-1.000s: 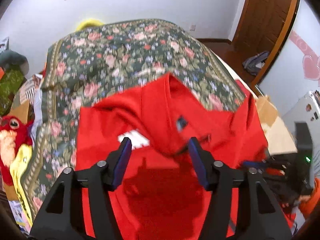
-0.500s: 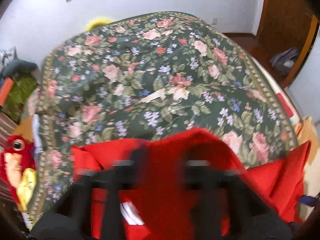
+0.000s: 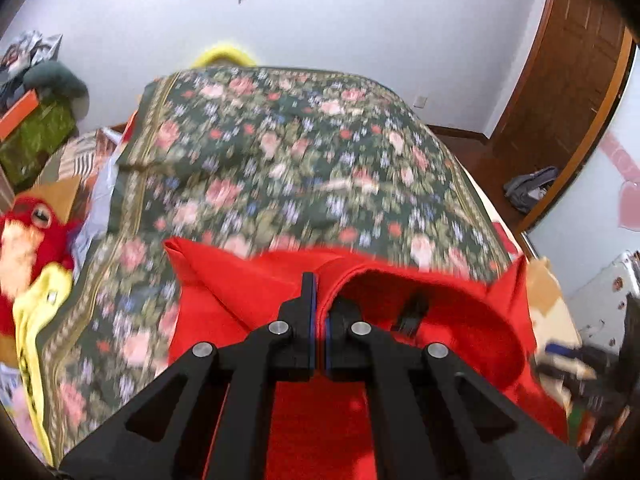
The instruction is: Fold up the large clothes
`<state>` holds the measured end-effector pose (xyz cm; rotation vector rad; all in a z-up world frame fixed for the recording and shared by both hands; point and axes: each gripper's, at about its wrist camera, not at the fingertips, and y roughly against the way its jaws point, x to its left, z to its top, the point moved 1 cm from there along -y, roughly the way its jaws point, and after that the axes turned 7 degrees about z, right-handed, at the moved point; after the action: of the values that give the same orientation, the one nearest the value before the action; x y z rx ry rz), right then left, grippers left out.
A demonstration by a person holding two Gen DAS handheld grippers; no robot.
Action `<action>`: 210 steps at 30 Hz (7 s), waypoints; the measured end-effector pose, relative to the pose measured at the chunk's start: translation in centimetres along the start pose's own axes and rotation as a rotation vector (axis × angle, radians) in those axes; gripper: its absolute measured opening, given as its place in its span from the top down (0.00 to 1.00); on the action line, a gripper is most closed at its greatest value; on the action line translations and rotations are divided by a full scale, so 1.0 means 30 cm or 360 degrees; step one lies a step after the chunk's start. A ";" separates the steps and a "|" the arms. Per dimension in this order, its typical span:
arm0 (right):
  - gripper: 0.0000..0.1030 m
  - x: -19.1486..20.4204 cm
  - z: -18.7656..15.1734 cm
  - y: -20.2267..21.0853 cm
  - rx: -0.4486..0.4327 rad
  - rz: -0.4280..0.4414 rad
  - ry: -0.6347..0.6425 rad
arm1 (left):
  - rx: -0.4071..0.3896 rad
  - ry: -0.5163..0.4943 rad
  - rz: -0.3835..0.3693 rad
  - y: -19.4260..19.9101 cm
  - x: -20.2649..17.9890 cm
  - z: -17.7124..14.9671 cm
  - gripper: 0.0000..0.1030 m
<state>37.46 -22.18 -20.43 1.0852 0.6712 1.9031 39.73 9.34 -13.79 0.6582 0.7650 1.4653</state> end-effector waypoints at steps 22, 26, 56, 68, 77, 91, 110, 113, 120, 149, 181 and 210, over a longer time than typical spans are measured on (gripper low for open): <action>0.44 -0.026 0.032 0.006 -0.0071 -0.0085 -0.0171 | 0.0178 0.0089 0.0144 0.028 0.238 -0.420 0.42; 0.42 -0.075 0.101 -0.021 -0.0135 -0.0151 -0.0207 | 0.0163 0.0264 0.0156 -0.032 0.357 -0.322 0.42; 0.97 -0.215 0.292 -0.103 -0.0321 -0.0565 0.0055 | 0.0253 0.0560 0.0190 -0.441 0.518 -0.127 0.97; 0.66 -0.391 0.161 -0.024 -0.0302 -0.0591 -0.0165 | 0.0338 0.0294 0.0453 -0.487 0.448 -0.181 0.93; 0.47 -0.239 0.127 0.104 -0.0322 -0.0771 0.0140 | 0.0283 0.0117 0.0326 -0.242 0.378 -0.189 0.92; 0.18 0.059 0.022 0.079 -0.0190 -0.0174 0.0092 | 0.0128 -0.0107 0.0060 -0.038 0.040 -0.288 0.45; 0.18 0.067 -0.074 -0.238 0.0278 -0.0099 0.0000 | 0.0261 -0.0338 0.0140 -0.148 -0.027 -0.496 0.30; 0.18 0.074 -0.086 -0.207 0.0266 -0.0181 0.0039 | 0.0274 -0.0283 0.0140 -0.116 0.001 -0.512 0.30; 0.18 0.109 -0.122 -0.089 0.0191 -0.0277 0.0139 | 0.0226 -0.0184 0.0237 0.025 0.094 -0.544 0.30; 0.18 -0.026 -0.358 0.252 0.0064 -0.0366 -0.0042 | 0.0481 0.0612 -0.0023 0.277 0.465 -1.039 0.30; 0.91 0.019 -0.365 0.201 -0.0003 0.0045 -0.0103 | 0.0372 0.0459 0.0079 0.309 0.317 -0.984 0.95; 0.98 0.018 0.226 0.150 -0.0471 -0.0056 0.0016 | -0.0158 0.0496 -0.0087 0.199 0.377 -0.128 0.98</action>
<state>41.44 -23.74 -13.50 0.8705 0.3946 1.9063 32.59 20.48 -12.03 0.3334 0.9348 1.5641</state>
